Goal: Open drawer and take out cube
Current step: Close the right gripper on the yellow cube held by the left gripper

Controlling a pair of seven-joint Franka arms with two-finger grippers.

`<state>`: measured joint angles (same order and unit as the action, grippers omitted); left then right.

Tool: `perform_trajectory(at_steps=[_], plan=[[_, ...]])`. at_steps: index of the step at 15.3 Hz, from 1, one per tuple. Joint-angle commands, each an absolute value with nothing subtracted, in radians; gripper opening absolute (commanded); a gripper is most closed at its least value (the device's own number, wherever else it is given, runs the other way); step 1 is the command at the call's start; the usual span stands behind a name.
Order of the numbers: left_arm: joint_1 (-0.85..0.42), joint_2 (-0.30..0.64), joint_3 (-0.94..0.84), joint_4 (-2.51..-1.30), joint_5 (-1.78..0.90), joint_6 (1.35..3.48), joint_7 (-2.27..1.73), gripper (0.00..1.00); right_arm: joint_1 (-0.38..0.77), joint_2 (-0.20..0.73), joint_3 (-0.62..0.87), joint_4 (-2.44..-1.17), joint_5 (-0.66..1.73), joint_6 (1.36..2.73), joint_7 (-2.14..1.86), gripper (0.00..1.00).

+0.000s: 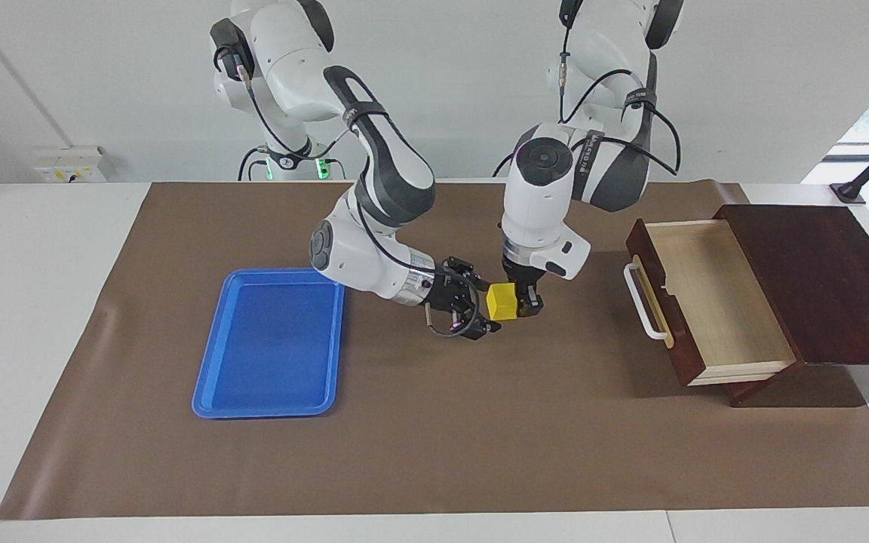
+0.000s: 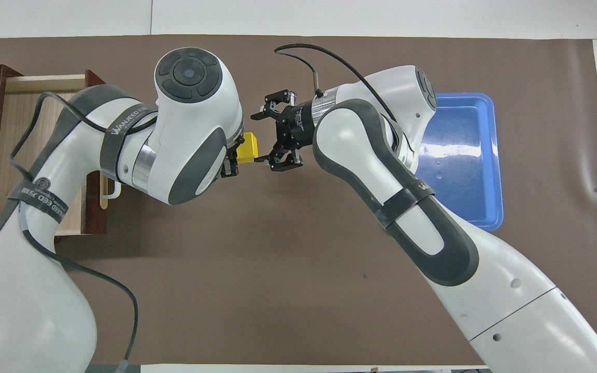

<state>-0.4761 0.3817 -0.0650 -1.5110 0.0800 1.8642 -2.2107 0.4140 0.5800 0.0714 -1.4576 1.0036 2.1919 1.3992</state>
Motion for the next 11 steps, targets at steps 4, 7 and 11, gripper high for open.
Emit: perform_trajectory(at_steps=[4, 7, 11], plan=[[-0.492, 0.383, -0.052, -1.496, 0.104, 1.847, -2.226, 0.0, 0.443, 0.598, 0.069, -1.44, 1.012, 2.243, 1.425, 0.9], [-0.492, 0.383, -0.052, -1.497, 0.106, 1.848, -2.226, 0.0, 0.448, 0.597, 0.069, -1.447, 1.012, 2.246, 1.427, 0.86], [-0.492, 0.382, -0.052, -1.497, 0.107, 1.85, -2.226, 0.0, 0.448, 0.597, 0.069, -1.448, 1.011, 2.247, 1.437, 0.79]])
